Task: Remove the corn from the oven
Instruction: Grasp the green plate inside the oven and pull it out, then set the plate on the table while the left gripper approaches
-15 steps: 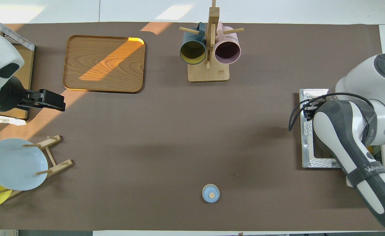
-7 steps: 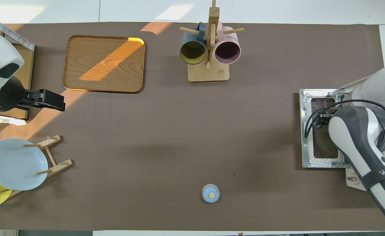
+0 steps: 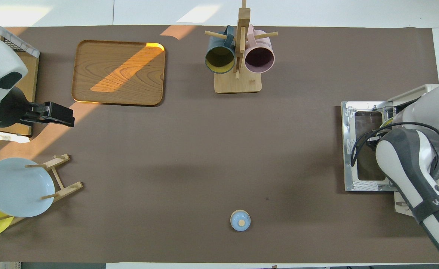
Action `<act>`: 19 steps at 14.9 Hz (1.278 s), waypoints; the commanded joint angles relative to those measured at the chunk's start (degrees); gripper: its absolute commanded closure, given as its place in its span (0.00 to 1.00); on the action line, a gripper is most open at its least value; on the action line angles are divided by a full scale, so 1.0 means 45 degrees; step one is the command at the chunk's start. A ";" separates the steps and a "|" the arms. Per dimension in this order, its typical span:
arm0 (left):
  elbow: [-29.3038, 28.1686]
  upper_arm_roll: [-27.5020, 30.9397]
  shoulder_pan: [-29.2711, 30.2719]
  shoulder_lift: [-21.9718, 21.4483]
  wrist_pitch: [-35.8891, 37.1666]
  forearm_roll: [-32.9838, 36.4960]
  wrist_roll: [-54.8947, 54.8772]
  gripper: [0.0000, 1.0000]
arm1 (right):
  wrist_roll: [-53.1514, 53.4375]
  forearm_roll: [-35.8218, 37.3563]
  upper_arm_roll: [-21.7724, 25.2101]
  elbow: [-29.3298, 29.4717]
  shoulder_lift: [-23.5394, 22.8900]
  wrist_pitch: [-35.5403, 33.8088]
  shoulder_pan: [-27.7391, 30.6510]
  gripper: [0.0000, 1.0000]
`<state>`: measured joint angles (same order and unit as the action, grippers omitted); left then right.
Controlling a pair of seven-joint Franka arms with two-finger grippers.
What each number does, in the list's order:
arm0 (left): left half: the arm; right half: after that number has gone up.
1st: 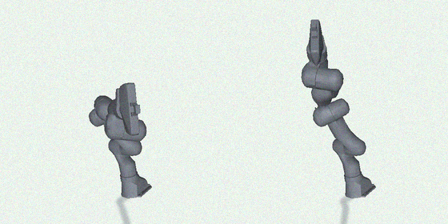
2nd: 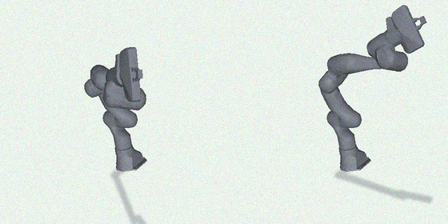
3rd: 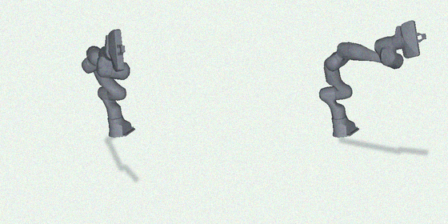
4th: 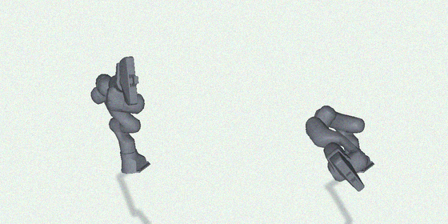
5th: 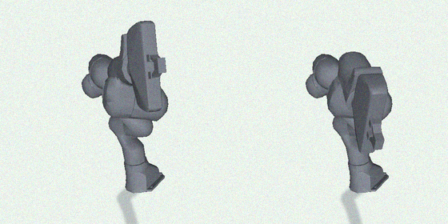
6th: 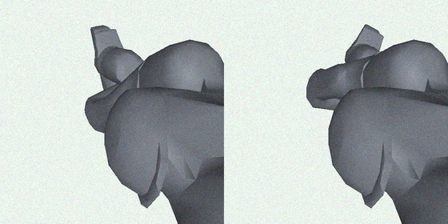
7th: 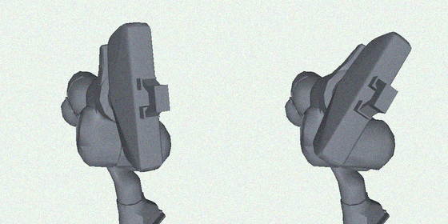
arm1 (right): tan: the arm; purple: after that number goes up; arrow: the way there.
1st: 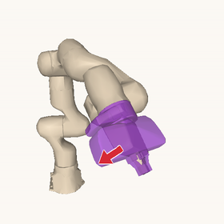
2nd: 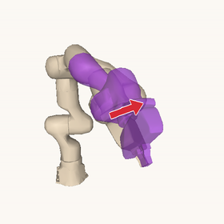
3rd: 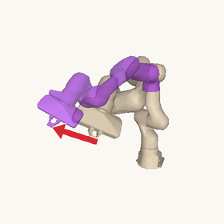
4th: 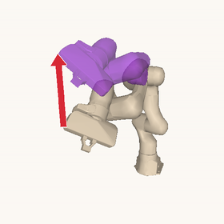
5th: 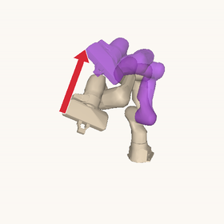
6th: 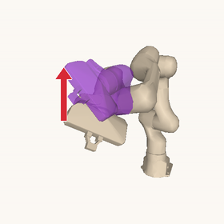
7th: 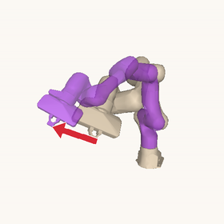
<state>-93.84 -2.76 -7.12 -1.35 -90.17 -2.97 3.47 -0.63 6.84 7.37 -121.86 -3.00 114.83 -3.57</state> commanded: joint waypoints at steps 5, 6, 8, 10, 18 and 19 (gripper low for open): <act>-0.0064 -0.0089 0.0117 -0.0209 0.0077 0.0250 -0.0069 0.00 | 0.1032 0.0647 -0.0133 0.1722 -0.0561 -0.1176 -0.2796 1.00; -0.0064 -0.0089 0.0117 -0.0190 0.0077 0.0250 -0.0069 0.00 | 0.1850 0.0726 -0.0153 0.2559 -0.1008 -0.1878 -0.3285 1.00; -0.0064 -0.0089 0.0117 -0.0189 0.0000 0.0250 -0.0089 0.00 | 0.3567 0.0689 -0.0153 0.4587 -0.2158 -0.3420 -0.4688 1.00; -0.0064 -0.0070 0.0137 -0.0189 -0.0020 0.0250 -0.0108 0.00 | 0.5520 0.0533 -0.0172 0.6387 -0.3720 -0.4381 -0.5804 1.00; -0.0356 -0.0070 0.0391 -0.0189 -0.1034 0.0250 -0.0049 0.00 | 0.9200 -0.1148 -0.1051 0.7255 -0.5504 -0.1965 -0.7527 1.00; -0.0512 -0.0070 0.0391 -0.0228 -0.1345 0.0250 -0.0030 0.00 | 0.9376 -0.1206 -0.1071 0.7177 -0.5485 -0.1712 -0.7547 1.00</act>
<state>-94.08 -2.57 -5.90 -1.35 -93.36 -2.97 3.48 39.96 2.57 3.24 -90.35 -27.76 105.91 -38.01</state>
